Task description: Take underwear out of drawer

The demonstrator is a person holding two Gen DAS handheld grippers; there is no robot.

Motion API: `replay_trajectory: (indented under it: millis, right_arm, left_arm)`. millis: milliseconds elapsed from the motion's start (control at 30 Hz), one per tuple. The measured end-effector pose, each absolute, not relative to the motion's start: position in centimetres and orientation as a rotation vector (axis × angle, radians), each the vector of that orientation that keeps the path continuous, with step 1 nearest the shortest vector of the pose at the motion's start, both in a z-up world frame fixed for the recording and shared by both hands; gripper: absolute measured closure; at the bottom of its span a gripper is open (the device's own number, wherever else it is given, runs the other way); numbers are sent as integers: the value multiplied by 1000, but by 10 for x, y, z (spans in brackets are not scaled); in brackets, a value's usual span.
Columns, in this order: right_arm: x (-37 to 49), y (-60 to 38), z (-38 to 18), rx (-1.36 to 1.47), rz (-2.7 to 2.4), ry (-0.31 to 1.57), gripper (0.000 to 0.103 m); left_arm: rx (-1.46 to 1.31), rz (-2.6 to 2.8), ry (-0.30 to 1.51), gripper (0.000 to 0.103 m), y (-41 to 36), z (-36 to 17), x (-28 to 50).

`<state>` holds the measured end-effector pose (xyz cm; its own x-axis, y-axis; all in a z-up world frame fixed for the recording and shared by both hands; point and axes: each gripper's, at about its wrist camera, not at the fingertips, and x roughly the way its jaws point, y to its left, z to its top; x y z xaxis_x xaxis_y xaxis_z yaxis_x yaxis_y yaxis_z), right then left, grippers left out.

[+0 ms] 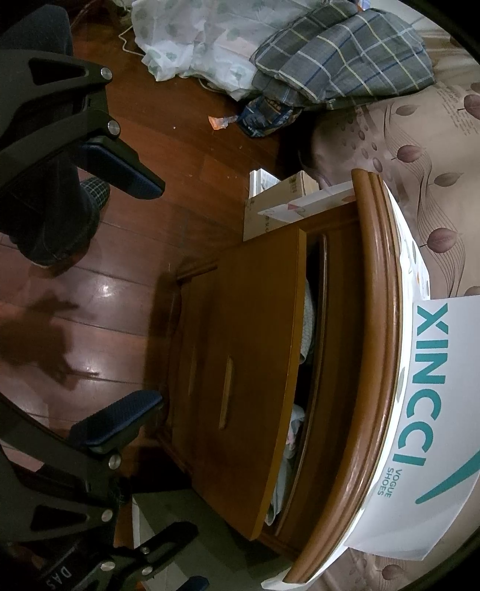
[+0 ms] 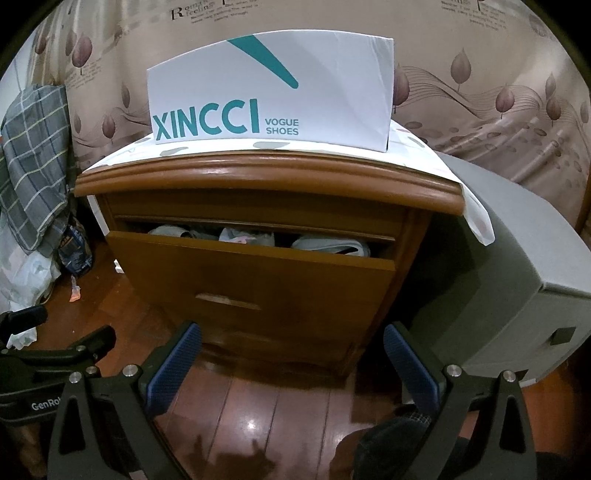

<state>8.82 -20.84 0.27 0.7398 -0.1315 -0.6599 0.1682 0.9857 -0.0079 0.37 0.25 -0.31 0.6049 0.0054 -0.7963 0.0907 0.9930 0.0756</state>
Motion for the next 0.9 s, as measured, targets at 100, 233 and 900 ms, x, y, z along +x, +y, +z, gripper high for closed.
replay_trajectory:
  millis: [100, 233, 900]
  right_arm:
    - [88, -209, 3, 54, -165, 720, 2]
    - [89, -211, 3, 55, -165, 722, 2]
    - [90, -212, 1, 65, -172, 732, 2]
  left_arm:
    - [114, -50, 923, 0, 2, -3, 4]
    - [112, -51, 924, 0, 4, -3, 4]
    - [112, -50, 924, 0, 6, -3, 3]
